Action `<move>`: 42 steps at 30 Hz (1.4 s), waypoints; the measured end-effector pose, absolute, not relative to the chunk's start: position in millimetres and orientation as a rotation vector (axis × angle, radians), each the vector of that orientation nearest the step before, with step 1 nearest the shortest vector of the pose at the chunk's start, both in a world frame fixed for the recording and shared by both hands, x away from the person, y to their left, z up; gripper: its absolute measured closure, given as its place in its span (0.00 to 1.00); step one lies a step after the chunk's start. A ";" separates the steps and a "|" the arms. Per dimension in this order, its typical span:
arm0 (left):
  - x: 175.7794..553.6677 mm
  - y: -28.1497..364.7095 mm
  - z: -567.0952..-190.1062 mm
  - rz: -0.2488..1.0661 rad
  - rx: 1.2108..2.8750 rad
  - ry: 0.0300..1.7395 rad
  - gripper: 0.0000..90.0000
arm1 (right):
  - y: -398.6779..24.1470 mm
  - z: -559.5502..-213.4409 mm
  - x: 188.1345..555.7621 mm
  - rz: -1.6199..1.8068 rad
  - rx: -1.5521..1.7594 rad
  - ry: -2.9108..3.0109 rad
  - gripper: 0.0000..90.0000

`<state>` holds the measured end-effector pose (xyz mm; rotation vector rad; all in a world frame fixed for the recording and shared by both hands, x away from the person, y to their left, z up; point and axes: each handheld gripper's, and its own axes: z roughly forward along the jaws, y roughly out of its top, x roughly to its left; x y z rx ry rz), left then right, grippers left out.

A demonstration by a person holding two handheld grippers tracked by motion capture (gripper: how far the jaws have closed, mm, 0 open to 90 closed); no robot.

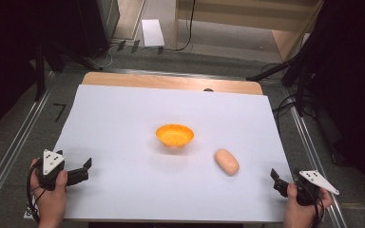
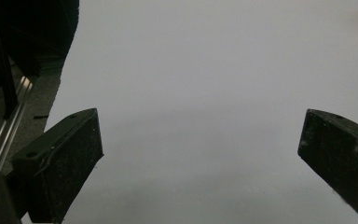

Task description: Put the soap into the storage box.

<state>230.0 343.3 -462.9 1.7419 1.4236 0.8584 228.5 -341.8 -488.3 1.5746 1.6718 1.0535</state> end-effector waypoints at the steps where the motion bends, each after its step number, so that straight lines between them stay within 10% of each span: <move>1: 230.1 343.3 -463.0 0.857 1.741 1.422 0.00 | -341.6 -488.1 229.1 1.056 1.572 1.682 0.14; 42: 230.2 341.9 -463.4 0.860 1.744 1.418 0.00 | -280.9 -451.1 276.6 0.818 1.373 2.310 0.07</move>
